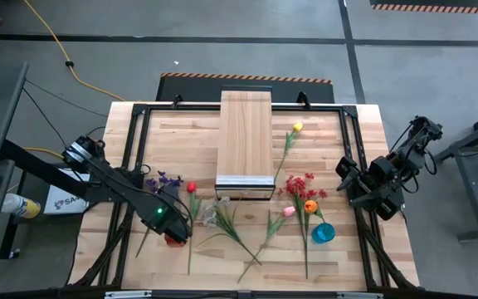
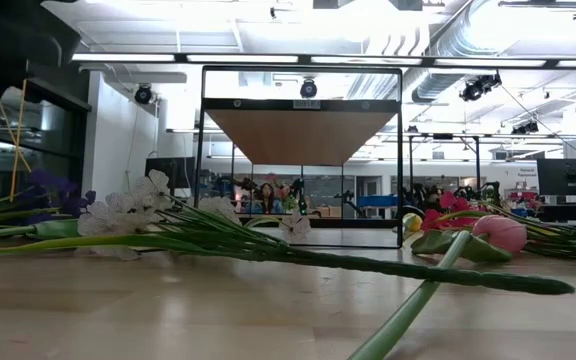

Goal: Pick and place flowers into a vace then onto a shelf
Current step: Put the purple flowers into the red vase

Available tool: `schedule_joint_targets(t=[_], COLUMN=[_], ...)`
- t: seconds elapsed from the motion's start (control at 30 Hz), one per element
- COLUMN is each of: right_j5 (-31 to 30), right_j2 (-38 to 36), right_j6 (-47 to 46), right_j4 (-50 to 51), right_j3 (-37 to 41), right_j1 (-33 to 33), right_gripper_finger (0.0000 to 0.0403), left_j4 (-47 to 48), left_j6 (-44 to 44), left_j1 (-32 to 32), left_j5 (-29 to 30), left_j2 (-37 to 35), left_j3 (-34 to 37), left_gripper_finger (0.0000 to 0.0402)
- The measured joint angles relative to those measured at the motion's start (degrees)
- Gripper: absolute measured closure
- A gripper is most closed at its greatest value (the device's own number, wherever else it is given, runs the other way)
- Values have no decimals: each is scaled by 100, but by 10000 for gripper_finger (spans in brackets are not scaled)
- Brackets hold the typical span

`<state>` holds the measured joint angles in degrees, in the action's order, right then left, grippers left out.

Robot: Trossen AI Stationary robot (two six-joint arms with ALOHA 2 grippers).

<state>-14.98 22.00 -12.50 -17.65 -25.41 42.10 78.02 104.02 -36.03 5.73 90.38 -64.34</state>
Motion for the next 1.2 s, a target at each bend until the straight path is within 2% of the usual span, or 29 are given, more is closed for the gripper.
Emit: schedule_joint_targets(t=[0.23,0.37,0.5,0.63,0.77,1.2], right_j5=[33,151,185,182,91,-375], right_j2=[0,0,0,-1,0,0], right_j6=[-36,-48,-152,-180,-180,-129], right_j4=[-20,-20,-20,-21,-22,-50], right_j3=[7,7,7,7,7,7], right_j1=[-1,-1,-1,-1,-1,-1], right_gripper_finger=[196,196,192,189,193,186], left_j4=[-53,-165,-891,-1633,-1976,-1702], left_j6=[548,902,925,974,1156,1292], left_j1=[0,0,-2,0,0,0], left_j5=[-85,-568,-949,-979,-987,-1136], left_j2=[64,64,64,64,64,53], left_j3=[106,473,944,1359,1688,1799], left_gripper_finger=[134,137,136,136,135,135])
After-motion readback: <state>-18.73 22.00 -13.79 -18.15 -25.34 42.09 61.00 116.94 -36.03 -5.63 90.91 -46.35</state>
